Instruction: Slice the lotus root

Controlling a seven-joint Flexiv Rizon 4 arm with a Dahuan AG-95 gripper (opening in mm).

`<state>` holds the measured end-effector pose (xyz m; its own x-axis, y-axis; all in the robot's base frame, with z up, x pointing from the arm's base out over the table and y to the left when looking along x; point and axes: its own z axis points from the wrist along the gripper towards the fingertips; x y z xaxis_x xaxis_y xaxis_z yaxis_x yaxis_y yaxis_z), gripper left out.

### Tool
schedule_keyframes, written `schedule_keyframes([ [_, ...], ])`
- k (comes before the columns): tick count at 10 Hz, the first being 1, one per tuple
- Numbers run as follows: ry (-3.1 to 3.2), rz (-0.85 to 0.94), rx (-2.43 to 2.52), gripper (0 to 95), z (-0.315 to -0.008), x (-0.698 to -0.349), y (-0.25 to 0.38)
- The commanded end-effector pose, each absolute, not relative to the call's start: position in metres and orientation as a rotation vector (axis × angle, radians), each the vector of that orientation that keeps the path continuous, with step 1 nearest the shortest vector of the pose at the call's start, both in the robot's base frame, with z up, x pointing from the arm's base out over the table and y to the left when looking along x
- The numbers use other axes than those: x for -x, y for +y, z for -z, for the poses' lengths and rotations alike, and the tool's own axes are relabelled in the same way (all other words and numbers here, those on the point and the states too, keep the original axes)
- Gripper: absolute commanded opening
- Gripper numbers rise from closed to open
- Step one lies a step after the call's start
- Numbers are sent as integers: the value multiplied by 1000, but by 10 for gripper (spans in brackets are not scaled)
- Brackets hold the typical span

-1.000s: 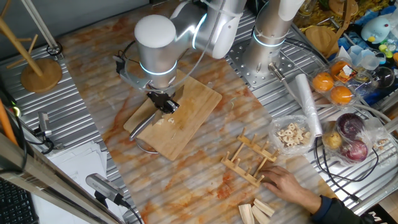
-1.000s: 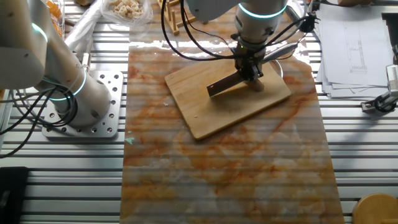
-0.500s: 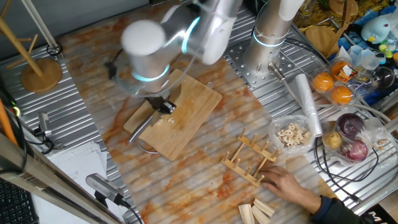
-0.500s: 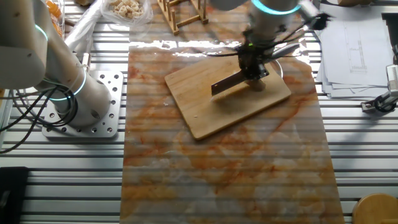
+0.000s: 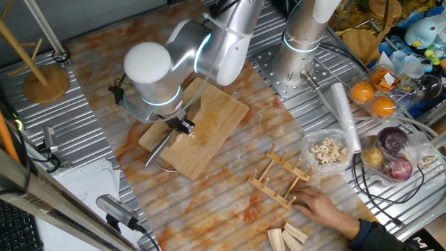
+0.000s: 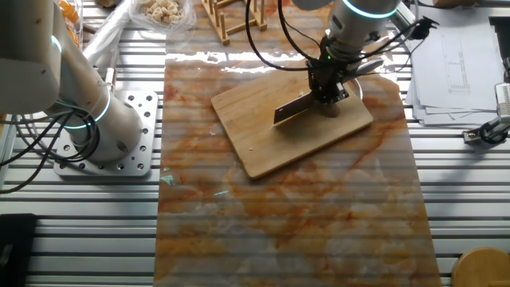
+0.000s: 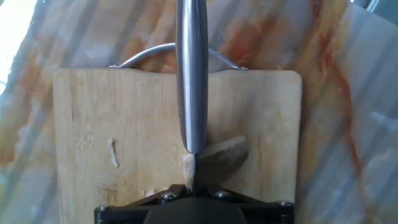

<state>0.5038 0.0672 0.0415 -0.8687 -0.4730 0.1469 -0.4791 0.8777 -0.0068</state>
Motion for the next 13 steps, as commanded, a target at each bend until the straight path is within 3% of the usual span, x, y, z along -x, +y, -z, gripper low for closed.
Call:
schedule_keyframes([
  [1,-2879,-42,-744,0,-37,-499,64],
  [4,-2851,-35,-757,0,-75,-498,61],
  [13,-2925,-60,-749,0,-69,-510,43],
])
